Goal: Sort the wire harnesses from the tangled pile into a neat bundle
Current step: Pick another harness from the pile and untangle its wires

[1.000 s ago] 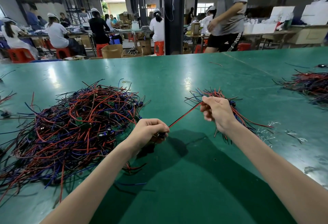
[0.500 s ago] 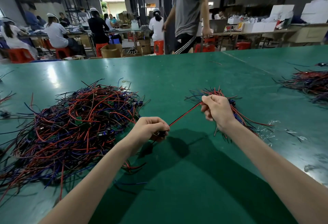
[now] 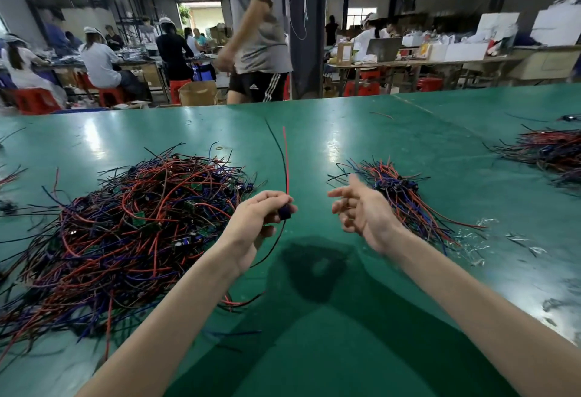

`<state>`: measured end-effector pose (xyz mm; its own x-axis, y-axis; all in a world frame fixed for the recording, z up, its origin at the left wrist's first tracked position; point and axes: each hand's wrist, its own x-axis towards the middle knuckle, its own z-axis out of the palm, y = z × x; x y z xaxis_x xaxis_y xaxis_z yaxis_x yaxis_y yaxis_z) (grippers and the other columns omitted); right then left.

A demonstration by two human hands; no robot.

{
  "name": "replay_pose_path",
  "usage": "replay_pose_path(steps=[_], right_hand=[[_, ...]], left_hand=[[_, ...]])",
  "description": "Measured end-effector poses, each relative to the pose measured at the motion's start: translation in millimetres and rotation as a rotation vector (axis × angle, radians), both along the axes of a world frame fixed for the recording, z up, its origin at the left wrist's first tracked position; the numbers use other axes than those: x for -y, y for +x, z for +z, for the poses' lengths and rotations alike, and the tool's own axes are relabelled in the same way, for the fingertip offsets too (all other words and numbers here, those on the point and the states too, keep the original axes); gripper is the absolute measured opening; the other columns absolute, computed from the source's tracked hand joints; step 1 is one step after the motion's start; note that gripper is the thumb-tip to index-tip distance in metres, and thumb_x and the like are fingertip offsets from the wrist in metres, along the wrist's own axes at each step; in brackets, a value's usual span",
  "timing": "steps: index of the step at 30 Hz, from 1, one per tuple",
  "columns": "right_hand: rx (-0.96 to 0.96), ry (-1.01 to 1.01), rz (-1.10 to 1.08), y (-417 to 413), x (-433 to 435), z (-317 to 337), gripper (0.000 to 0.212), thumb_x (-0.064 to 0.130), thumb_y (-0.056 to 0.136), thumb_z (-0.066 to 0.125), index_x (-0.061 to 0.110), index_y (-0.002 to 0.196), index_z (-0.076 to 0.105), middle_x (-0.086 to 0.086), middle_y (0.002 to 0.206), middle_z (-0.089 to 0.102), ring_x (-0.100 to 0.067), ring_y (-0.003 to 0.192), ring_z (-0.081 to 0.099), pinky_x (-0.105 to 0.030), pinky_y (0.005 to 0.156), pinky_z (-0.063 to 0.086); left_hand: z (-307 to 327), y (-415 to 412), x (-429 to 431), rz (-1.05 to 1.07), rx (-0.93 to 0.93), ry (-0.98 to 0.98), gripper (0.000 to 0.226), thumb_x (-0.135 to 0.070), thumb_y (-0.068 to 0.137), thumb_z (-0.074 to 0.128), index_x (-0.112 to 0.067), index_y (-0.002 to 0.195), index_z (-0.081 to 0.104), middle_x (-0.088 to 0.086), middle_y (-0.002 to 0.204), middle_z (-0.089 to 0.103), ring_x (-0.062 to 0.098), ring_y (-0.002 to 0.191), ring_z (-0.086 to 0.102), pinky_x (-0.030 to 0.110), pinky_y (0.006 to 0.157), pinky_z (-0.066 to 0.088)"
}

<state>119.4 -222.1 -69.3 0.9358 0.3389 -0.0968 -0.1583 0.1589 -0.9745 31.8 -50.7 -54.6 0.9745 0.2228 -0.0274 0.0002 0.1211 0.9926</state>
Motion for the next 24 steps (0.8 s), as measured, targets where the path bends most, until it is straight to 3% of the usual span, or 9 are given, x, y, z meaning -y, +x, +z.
replay_pose_path(steps=[3, 5, 9, 14, 19, 24], right_hand=[[0.155, -0.08, 0.2, -23, -16, 1, 0.022, 0.024, 0.094, 0.053, 0.007, 0.086, 0.064, -0.007, 0.074, 0.066, -0.009, 0.044, 0.047, -0.018, 0.04, 0.032], [0.196, -0.084, 0.31, -35, -24, -1, 0.015, 0.019, 0.091, 0.058, 0.01, 0.082, 0.065, -0.004, 0.077, 0.07, -0.009, 0.047, 0.05, -0.018, 0.042, 0.034], [0.251, -0.043, 0.375, -45, -31, -4, 0.011, 0.013, 0.087, 0.062, 0.013, 0.077, 0.067, -0.003, 0.072, 0.068, -0.009, 0.045, 0.05, -0.017, 0.042, 0.034], [0.158, 0.024, 0.351, -44, -31, -4, 0.018, 0.008, 0.088, 0.06, 0.013, 0.07, 0.063, -0.005, 0.067, 0.063, -0.01, 0.043, 0.046, -0.017, 0.041, 0.031], [0.131, -0.017, 0.435, -41, -27, -1, 0.018, 0.008, 0.092, 0.054, 0.01, 0.074, 0.056, -0.008, 0.06, 0.063, -0.009, 0.033, 0.039, -0.015, 0.034, 0.024], [0.189, -0.17, 0.535, -37, -20, -1, 0.013, 0.01, 0.093, 0.054, 0.005, 0.083, 0.06, -0.005, 0.055, 0.063, -0.005, 0.03, 0.034, -0.014, 0.031, 0.022]], left_hand=[[3, 1, 2, -0.007, -0.003, -0.169, 0.013, -0.013, 0.092, 0.052, -0.019, 0.082, 0.058, -0.005, 0.07, 0.067, 0.005, 0.056, 0.042, 0.015, 0.047, 0.032], [2, 1, 3, 0.005, -0.012, -0.195, 0.012, -0.014, 0.094, 0.051, -0.019, 0.084, 0.057, -0.005, 0.072, 0.066, 0.005, 0.057, 0.044, 0.017, 0.05, 0.033], [1, 1, 2, 0.022, -0.009, -0.199, 0.012, -0.016, 0.095, 0.049, -0.018, 0.087, 0.058, -0.003, 0.079, 0.069, 0.011, 0.07, 0.052, 0.027, 0.064, 0.036], [2, 1, 1, 0.026, -0.012, -0.221, 0.015, -0.016, 0.095, 0.049, -0.021, 0.085, 0.058, -0.008, 0.075, 0.071, 0.004, 0.068, 0.064, 0.025, 0.067, 0.039], [2, 2, -4, 0.086, -0.006, -0.279, 0.012, -0.014, 0.093, 0.05, -0.017, 0.085, 0.058, -0.005, 0.068, 0.07, 0.005, 0.065, 0.066, 0.017, 0.056, 0.042], [2, 2, -17, 0.228, 0.016, -0.279, 0.012, -0.011, 0.093, 0.051, -0.014, 0.083, 0.058, -0.001, 0.066, 0.068, 0.007, 0.062, 0.064, 0.013, 0.046, 0.046]])
